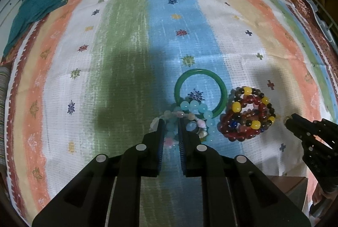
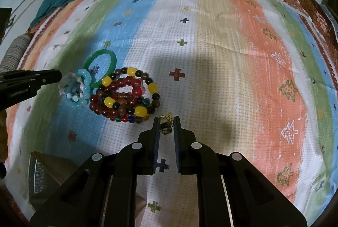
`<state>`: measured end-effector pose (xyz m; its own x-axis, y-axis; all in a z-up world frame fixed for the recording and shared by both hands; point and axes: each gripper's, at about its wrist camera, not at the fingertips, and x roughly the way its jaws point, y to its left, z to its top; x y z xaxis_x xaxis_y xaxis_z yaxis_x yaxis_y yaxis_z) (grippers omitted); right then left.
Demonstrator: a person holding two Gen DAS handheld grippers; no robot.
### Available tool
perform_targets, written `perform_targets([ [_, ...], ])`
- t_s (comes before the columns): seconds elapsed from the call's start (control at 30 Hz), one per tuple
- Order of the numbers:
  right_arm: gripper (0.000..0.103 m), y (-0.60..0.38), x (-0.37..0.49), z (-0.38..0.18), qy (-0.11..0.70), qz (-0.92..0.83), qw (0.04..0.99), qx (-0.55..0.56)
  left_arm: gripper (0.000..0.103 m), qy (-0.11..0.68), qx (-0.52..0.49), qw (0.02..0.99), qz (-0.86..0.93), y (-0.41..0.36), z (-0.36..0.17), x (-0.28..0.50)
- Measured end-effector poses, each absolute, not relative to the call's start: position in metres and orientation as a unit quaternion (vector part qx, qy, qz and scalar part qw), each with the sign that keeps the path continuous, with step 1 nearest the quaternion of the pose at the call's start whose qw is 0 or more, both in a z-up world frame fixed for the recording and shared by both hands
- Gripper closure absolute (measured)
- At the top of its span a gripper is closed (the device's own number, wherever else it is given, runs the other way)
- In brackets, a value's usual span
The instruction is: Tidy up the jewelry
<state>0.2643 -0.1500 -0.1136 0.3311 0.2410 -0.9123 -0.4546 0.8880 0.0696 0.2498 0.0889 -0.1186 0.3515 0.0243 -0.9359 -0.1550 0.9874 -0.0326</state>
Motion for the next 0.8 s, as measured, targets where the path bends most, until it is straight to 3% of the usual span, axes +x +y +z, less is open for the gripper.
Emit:
perform_targets([
  [0.2,0.089,-0.147,0.264,-0.116,0.539,0.218,0.807,-0.103,0.079,0.575,-0.060,0.813,0.069,0.101,-0.128,0.251],
  [0.57,0.089,-0.146,0.265,-0.121,0.543,0.221,0.803,-0.106,0.073,0.588,-0.098,0.802,0.050,0.111,-0.151,0.258],
  [0.7,0.089,-0.147,0.267,-0.122,0.544,0.218,0.803,-0.105,0.091,0.586,-0.095,0.803,0.046,0.107,-0.149,0.259],
  [0.8,0.089,-0.148,0.267,-0.122,0.544,0.217,0.804,-0.105,0.094,0.585,-0.083,0.805,0.052,0.103,-0.147,0.259],
])
